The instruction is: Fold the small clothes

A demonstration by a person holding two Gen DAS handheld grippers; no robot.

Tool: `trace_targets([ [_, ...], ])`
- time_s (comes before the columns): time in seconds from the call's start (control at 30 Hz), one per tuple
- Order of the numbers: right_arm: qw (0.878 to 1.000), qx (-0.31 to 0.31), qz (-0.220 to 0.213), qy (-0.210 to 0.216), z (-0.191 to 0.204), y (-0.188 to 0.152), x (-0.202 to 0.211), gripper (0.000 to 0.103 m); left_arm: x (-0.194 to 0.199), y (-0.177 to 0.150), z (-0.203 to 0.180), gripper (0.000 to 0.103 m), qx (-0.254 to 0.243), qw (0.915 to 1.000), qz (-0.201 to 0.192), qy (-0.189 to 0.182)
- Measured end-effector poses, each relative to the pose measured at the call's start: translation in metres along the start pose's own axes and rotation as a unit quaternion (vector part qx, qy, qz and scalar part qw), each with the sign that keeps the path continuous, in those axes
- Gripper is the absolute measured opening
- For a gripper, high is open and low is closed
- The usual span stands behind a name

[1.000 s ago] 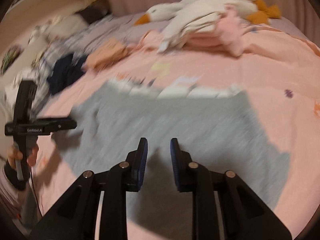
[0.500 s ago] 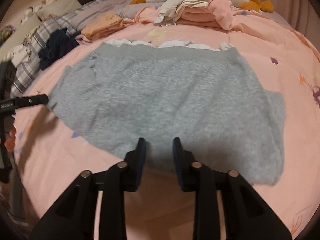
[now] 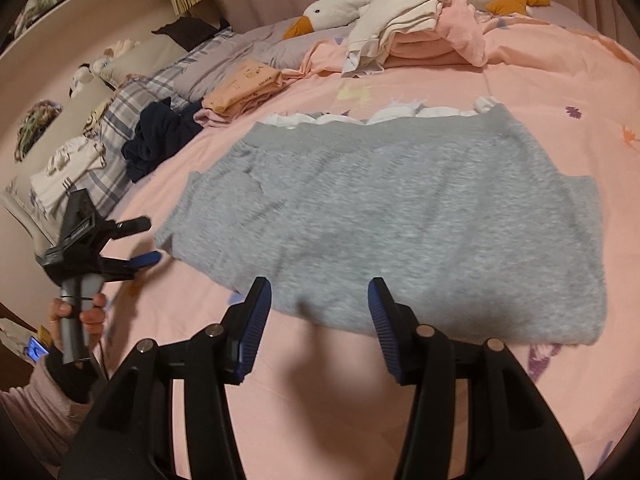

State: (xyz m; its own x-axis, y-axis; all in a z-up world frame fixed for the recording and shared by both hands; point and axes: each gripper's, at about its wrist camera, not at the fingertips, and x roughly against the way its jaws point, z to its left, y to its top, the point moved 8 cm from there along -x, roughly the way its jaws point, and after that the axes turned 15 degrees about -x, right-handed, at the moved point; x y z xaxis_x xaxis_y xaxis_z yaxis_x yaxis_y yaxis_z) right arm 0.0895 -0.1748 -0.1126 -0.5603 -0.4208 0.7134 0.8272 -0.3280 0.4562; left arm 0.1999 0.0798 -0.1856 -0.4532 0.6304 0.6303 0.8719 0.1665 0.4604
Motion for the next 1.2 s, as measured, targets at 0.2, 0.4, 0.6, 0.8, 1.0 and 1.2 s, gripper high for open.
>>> trace_targets([
  [0.2, 1.0, -0.01, -0.002, 0.016, 0.008, 0.015, -0.014, 0.051, -0.033, 0.025, -0.013, 0.097, -0.011, 0.9996, 0.01, -0.026],
  [0.4, 1.0, -0.015, -0.002, 0.019, 0.012, 0.038, -0.036, 0.051, -0.054, 0.045, -0.022, 0.097, -0.025, 0.9989, 0.017, -0.037],
  [0.6, 1.0, -0.013, -0.006, 0.009, 0.022, 0.07, -0.062, 0.051, -0.057, 0.046, -0.024, 0.066, -0.043, 0.9988, 0.018, -0.013],
  [0.8, 0.999, -0.021, 0.011, -0.046, 0.02, 0.102, -0.105, 0.027, -0.055, 0.043, -0.012, 0.031, -0.052, 0.998, 0.029, 0.021],
  [1.0, 0.994, -0.009, 0.053, -0.094, 0.014, 0.098, -0.129, 0.017, -0.051, 0.044, -0.021, 0.025, -0.081, 0.9955, 0.032, 0.038],
  [1.2, 0.997, 0.031, 0.026, -0.064, 0.038, 0.072, -0.073, 0.017, -0.04, 0.049, -0.036, 0.025, -0.096, 0.9943, 0.021, 0.042],
])
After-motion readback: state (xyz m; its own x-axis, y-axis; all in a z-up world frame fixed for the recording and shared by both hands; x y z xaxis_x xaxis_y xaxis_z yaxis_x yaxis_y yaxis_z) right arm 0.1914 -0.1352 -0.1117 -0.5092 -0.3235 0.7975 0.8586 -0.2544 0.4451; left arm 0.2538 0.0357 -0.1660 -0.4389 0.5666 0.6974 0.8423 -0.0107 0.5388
